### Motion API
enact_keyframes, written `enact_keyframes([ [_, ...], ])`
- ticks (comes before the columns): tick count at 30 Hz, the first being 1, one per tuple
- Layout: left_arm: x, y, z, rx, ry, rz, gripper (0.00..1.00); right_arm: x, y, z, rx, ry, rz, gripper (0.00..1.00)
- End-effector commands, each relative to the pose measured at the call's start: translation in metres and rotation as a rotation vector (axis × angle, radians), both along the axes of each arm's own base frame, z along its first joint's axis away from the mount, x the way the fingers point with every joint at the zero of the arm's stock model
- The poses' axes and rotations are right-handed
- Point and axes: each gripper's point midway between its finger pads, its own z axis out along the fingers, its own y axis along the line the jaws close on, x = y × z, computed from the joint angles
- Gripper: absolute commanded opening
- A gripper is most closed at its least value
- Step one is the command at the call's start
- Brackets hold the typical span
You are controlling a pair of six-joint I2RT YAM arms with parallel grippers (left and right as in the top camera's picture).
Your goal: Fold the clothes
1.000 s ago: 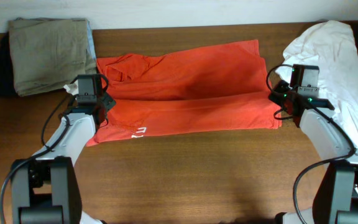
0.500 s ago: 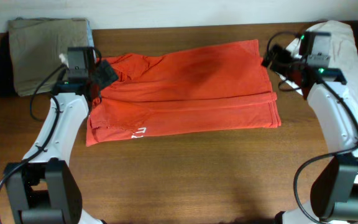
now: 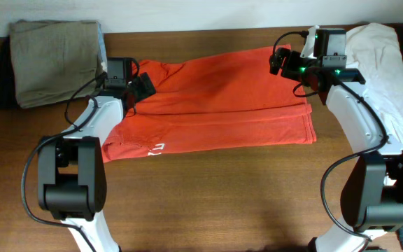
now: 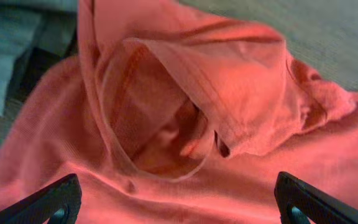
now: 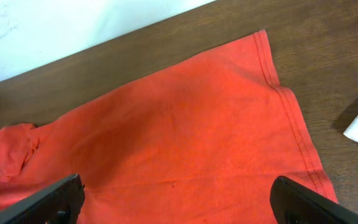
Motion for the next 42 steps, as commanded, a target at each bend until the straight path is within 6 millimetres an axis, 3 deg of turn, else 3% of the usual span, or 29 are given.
enact_keyframes([
  [1, 0.015, 0.011, 0.005, 0.020, -0.050, 0.042, 0.99, 0.002, 0.004, 0.002, 0.001, -0.005, 0.021, 0.99],
  [5, 0.025, 0.011, 0.010, 0.016, -0.099, 0.044, 0.89, 0.001, 0.004, 0.001, 0.002, -0.002, 0.021, 0.99],
  [11, 0.025, 0.018, -0.011, 0.020, -0.071, 0.057, 0.89, 0.001, 0.005, 0.001, 0.002, -0.001, 0.021, 0.99],
  [14, 0.027, 0.033, -0.013, 0.020, -0.073, 0.085, 0.72, 0.001, 0.004, 0.001, 0.002, -0.001, 0.021, 0.99],
  [19, 0.027, 0.035, -0.013, 0.020, -0.074, 0.088, 0.41, 0.001, 0.004, 0.001, 0.001, -0.001, 0.021, 0.99],
  [20, 0.027, 0.035, -0.013, 0.019, -0.073, 0.088, 0.26, 0.002, 0.004, 0.001, 0.001, -0.002, 0.021, 0.99],
  [22, 0.027, 0.034, -0.013, 0.014, -0.072, 0.083, 0.12, 0.002, 0.004, 0.001, 0.001, -0.002, 0.020, 0.99],
  [24, 0.027, 0.033, -0.013, 0.012, -0.072, 0.081, 0.01, 0.002, 0.004, -0.001, 0.001, 0.000, 0.021, 0.99],
  [25, 0.027, 0.033, -0.014, 0.012, -0.071, 0.081, 0.00, 0.003, 0.005, 0.000, -0.010, -0.008, 0.033, 0.99],
  [27, 0.026, 0.033, -0.008, 0.011, -0.074, 0.081, 0.00, 0.013, 0.005, 0.024, -0.069, -0.081, 0.087, 0.99],
  [29, 0.025, 0.032, 0.015, 0.006, -0.106, 0.078, 0.00, 0.030, 0.008, 0.062, -0.104, -0.174, 0.117, 0.99],
  [31, 0.024, 0.028, 0.030, -0.016, -0.124, 0.061, 0.00, 0.047, 0.009, 0.074, -0.135, -0.207, 0.109, 0.99],
  [32, 0.022, 0.028, 0.035, -0.015, -0.124, 0.061, 0.00, 0.059, 0.004, 0.071, -0.160, -0.194, 0.083, 0.98],
  [34, 0.015, 0.028, 0.029, -0.013, -0.088, 0.062, 0.00, 0.088, -0.006, 0.039, -0.224, -0.109, 0.080, 0.98],
  [36, 0.014, 0.028, 0.028, -0.013, -0.079, 0.061, 0.00, 0.113, -0.013, -0.012, -0.311, -0.020, 0.124, 0.98],
  [38, 0.014, 0.025, 0.027, -0.028, -0.076, 0.048, 0.00, 0.124, -0.024, -0.050, -0.355, 0.037, 0.090, 0.98],
  [42, 0.009, 0.024, 0.023, -0.029, -0.051, 0.046, 0.00, 0.128, -0.030, -0.096, -0.379, 0.093, 0.075, 0.99],
])
